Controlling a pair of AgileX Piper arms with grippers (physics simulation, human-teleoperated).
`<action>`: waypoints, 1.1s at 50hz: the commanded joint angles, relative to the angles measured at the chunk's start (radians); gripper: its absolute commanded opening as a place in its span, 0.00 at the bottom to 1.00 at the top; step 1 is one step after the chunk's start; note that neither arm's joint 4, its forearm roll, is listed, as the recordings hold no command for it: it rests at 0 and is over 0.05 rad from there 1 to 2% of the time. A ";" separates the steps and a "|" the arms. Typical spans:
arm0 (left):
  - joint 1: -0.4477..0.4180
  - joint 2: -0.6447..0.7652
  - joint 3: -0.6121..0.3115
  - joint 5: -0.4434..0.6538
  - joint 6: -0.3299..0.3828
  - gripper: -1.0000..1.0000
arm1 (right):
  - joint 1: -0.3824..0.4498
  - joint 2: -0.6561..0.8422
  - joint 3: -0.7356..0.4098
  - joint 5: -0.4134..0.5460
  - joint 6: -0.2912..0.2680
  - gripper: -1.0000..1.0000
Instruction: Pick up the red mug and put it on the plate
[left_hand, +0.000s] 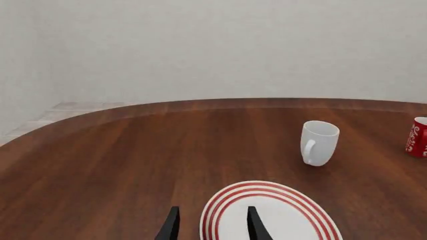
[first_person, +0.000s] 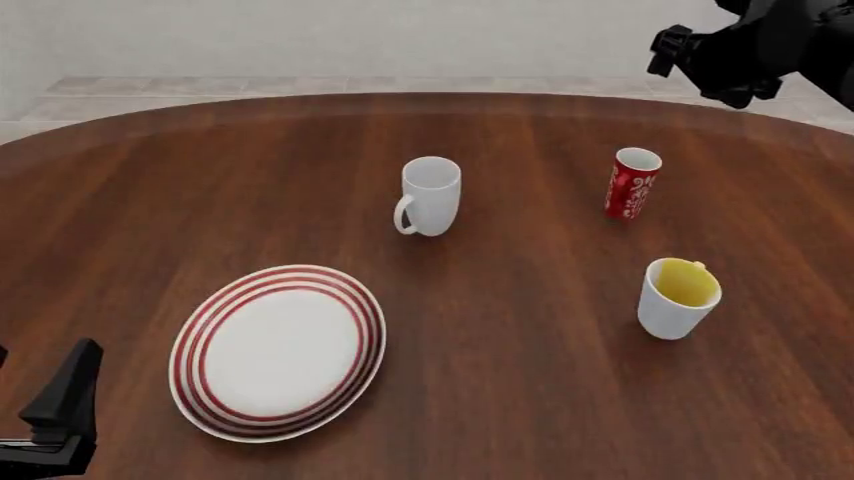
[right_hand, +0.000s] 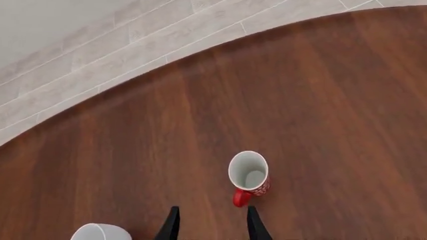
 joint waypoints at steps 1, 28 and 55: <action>0.000 0.000 0.000 0.000 0.000 1.00 | 0.001 0.033 -0.007 -0.002 0.024 1.00; 0.000 0.000 0.000 0.000 0.000 1.00 | -0.017 0.121 -0.053 0.006 0.054 1.00; 0.000 0.000 0.000 0.000 0.000 1.00 | -0.024 0.179 -0.112 0.017 0.053 1.00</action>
